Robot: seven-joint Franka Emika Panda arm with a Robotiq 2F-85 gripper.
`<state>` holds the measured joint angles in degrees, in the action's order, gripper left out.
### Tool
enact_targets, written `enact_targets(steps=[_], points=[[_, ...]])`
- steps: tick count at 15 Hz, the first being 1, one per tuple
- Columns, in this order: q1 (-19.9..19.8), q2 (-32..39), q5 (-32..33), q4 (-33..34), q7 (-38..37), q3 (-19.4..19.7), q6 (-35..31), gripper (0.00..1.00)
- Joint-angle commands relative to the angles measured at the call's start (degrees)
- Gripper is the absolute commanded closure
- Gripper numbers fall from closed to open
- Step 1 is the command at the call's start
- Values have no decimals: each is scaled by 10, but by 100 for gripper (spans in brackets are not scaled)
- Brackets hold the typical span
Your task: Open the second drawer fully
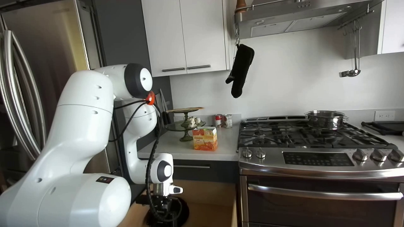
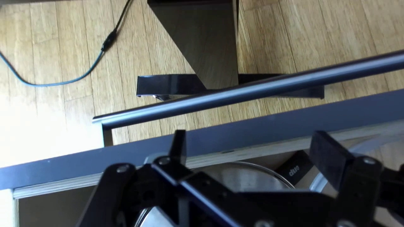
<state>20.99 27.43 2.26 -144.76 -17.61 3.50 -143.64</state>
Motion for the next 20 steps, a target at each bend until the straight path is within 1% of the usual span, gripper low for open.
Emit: enact_targets(steps=[1, 3, 5, 9, 11, 13, 15, 17, 18, 19, 20], points=[[-24, 2, 18, 6, -4, -22, 48, 0], [-30, -12, 10, -3, -20, -24, 12, 0], [-39, -38, -3, -20, -35, -23, -52, 0], [-30, -81, 10, -51, -77, -5, -165, 0], [-5, -110, 28, -74, -109, 16, -211, 0], [28, -140, 57, -100, -142, 46, -245, 0], [69, -170, 98, -123, -185, 85, -276, 0], [117, -196, 156, -139, -236, 138, -300, 0], [135, -205, 180, -143, -259, 158, -306, 0], [95, -167, 136, -112, -215, 114, -291, 0], [112, -179, 153, -119, -233, 131, -295, 0]])
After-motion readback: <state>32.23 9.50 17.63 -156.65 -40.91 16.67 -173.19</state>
